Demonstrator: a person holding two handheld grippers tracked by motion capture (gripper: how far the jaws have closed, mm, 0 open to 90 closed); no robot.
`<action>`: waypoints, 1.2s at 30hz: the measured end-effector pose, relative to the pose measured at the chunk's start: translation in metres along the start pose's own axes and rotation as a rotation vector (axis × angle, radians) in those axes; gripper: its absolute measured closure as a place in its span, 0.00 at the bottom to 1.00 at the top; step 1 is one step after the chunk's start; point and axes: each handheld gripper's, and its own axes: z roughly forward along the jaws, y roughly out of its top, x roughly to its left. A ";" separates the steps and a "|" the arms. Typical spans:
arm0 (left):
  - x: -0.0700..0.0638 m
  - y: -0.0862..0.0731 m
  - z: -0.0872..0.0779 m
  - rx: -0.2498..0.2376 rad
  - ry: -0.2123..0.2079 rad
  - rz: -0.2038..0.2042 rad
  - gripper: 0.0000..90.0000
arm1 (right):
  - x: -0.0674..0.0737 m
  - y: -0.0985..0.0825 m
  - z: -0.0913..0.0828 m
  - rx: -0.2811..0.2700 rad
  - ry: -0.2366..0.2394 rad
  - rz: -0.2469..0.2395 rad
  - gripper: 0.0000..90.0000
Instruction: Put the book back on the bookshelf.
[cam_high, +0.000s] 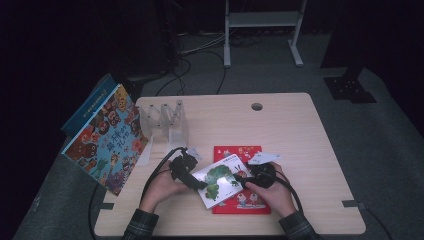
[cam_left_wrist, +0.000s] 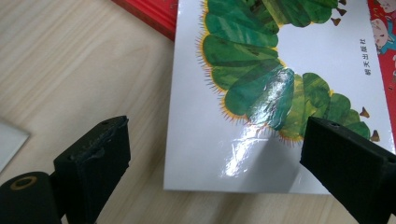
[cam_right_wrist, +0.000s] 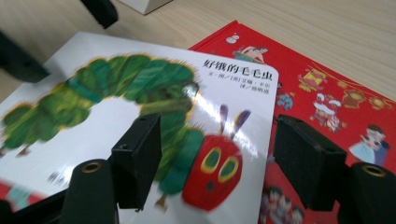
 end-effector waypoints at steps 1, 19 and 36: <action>0.000 0.000 0.001 0.009 -0.003 0.006 0.09 | 0.002 -0.002 -0.004 -0.006 -0.001 -0.007 0.35; 0.001 -0.001 0.008 -0.004 -0.061 -0.004 0.08 | 0.021 -0.035 -0.021 0.027 -0.066 -0.018 0.34; 0.000 0.000 0.010 -0.004 -0.085 -0.012 0.08 | 0.065 -0.039 -0.017 0.011 -0.008 -0.086 0.38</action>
